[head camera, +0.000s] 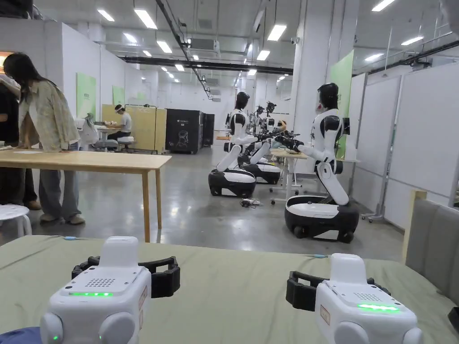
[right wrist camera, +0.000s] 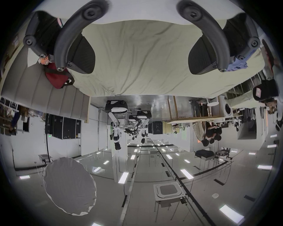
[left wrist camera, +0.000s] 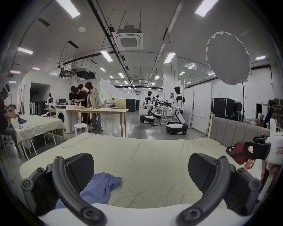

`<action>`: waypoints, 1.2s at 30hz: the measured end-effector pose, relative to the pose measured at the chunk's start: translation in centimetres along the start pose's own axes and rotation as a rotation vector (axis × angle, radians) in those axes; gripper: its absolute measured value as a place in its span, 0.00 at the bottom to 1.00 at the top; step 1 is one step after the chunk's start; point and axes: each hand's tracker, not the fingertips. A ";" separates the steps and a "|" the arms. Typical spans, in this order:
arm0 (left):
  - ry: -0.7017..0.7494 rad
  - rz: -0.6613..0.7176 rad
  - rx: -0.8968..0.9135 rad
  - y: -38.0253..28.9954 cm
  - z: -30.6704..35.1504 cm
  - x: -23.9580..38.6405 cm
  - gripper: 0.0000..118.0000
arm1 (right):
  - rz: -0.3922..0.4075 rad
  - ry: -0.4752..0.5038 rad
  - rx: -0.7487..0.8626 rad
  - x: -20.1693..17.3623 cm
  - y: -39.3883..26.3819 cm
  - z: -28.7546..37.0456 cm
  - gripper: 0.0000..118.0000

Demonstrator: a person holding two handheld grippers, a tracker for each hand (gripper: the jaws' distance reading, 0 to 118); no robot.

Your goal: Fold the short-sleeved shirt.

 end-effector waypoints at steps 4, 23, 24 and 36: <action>0.023 -0.172 -0.019 0.0 -0.5 0.3 1.00 | -0.009 0.031 -0.027 1.1 0.1 -0.9 1.00; -0.030 -1.213 -0.013 -6.7 -0.5 2.9 1.00 | 1.344 -0.041 -0.004 -1.5 -7.5 -1.4 1.00; -0.048 -0.936 -0.037 -4.8 -0.4 2.4 1.00 | 1.135 -0.032 -0.009 -1.3 -5.8 -1.2 1.00; -0.104 0.004 0.125 -1.2 2.4 0.1 1.00 | -0.047 0.090 0.103 3.1 -3.0 0.0 1.00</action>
